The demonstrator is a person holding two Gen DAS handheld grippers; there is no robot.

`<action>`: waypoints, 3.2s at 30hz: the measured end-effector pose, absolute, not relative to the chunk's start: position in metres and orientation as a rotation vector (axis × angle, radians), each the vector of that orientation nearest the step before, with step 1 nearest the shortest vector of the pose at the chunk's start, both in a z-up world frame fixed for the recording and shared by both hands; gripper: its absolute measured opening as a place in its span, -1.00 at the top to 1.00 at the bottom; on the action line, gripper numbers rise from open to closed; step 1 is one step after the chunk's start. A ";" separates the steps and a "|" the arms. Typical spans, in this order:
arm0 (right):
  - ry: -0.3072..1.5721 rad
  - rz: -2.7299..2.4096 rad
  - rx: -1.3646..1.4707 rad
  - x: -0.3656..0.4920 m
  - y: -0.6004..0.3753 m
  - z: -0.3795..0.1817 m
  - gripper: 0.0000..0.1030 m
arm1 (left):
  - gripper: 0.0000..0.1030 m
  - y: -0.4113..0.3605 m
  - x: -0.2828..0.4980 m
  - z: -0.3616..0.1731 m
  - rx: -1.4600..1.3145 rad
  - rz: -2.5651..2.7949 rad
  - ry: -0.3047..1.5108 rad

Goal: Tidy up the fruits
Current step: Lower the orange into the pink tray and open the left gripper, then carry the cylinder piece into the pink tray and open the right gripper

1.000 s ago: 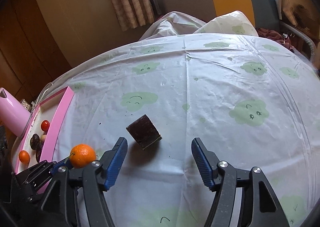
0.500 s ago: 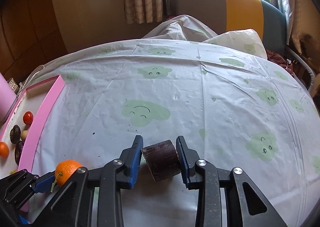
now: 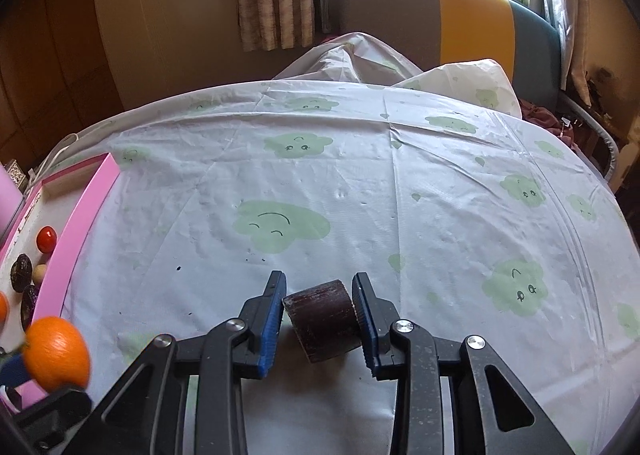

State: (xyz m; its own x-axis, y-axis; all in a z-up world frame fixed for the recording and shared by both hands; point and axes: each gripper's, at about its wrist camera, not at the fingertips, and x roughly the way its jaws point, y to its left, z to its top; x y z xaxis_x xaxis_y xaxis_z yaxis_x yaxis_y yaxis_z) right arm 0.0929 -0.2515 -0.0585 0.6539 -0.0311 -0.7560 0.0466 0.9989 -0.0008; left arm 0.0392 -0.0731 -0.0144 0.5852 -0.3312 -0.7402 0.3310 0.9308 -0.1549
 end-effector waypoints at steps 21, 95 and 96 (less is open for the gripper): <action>0.861 -0.074 -0.043 0.093 -0.244 -0.060 0.33 | 0.26 0.082 0.054 -0.033 -0.185 -0.020 0.924; 0.746 0.321 -0.059 0.025 -0.047 0.004 -0.39 | -0.10 0.103 0.005 0.009 -0.163 0.091 0.765; 0.738 0.302 -0.057 0.022 -0.050 0.005 -0.39 | -0.10 0.102 0.004 0.010 -0.162 0.091 0.760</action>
State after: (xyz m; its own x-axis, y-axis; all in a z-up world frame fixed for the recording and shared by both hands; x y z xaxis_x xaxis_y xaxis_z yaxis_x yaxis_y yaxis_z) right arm 0.0217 -0.0498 0.0053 0.6989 0.2508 -0.6699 -0.2905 0.9553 0.0545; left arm 0.0038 0.1016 0.0099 0.7217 0.0233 -0.6918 -0.1405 0.9836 -0.1135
